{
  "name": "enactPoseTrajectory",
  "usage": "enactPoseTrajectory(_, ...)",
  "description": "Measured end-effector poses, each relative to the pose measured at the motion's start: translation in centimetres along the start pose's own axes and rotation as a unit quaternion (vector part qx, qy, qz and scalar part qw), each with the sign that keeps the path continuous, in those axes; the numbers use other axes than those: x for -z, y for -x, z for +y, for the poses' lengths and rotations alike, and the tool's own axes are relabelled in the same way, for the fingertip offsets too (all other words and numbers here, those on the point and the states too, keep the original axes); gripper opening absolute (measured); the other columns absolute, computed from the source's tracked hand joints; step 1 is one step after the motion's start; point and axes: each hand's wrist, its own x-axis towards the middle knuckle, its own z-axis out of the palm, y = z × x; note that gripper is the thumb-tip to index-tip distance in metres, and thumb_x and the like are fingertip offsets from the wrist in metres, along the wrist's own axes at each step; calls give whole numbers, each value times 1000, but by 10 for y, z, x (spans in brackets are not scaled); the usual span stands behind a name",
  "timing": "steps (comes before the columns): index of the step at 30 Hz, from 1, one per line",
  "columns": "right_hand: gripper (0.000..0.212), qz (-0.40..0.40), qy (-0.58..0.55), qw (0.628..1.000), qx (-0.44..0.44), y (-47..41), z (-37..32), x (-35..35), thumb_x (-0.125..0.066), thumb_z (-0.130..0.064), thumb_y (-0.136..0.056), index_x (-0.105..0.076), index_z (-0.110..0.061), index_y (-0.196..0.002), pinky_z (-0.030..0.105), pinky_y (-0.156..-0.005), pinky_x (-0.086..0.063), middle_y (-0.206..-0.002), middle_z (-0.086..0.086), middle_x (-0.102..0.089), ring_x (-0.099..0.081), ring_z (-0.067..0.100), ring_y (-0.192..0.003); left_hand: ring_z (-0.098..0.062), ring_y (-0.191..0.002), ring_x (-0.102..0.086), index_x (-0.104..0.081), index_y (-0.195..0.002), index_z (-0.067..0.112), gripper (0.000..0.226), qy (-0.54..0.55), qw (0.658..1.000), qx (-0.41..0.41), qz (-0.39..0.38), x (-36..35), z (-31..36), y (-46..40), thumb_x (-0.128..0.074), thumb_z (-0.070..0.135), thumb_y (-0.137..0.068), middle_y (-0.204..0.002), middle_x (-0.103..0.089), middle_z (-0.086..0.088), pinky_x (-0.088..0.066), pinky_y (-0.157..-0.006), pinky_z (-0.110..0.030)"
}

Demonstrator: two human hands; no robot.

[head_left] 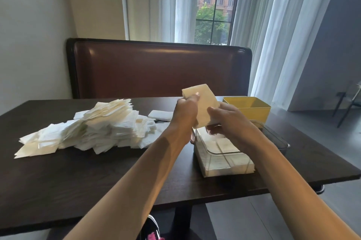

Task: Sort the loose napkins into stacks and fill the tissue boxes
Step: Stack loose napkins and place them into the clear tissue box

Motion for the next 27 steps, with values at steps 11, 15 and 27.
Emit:
enactPoseTrajectory(11,45,190,112,975,-31,-12,34,112,-31,-44,-106,-66,-16,-104,37,-87,-49,-108,5,-64,-60,22,-97,-29,-113,-60,-46,-128,16,36,25,969,150,-193,-63,-12,-23,-64,23,-98,-130,-56,-13,-50,-104,-46)
enactPoseTrajectory(15,49,199,118,970,-70,-15,68,144,-28,-53,-104,-59,-19,-119,44,-101,-43,-121,1,-59,-55,20,-107,-31,-114,-59,-42,-134,20,50,-25,950,200,-238,-86,-23,-24,-70,22,-93,-130,-54,-11,-52,-100,-47)
enactPoseTrajectory(27,62,125,53,984,-113,-18,101,144,-26,-53,-104,-45,-8,-144,48,-116,-32,-144,7,-50,-47,25,-132,-31,-132,-52,-47,-135,13,53,-135,909,296,-259,-123,-63,-37,-73,8,-89,-148,-47,-14,-51,-101,-36)
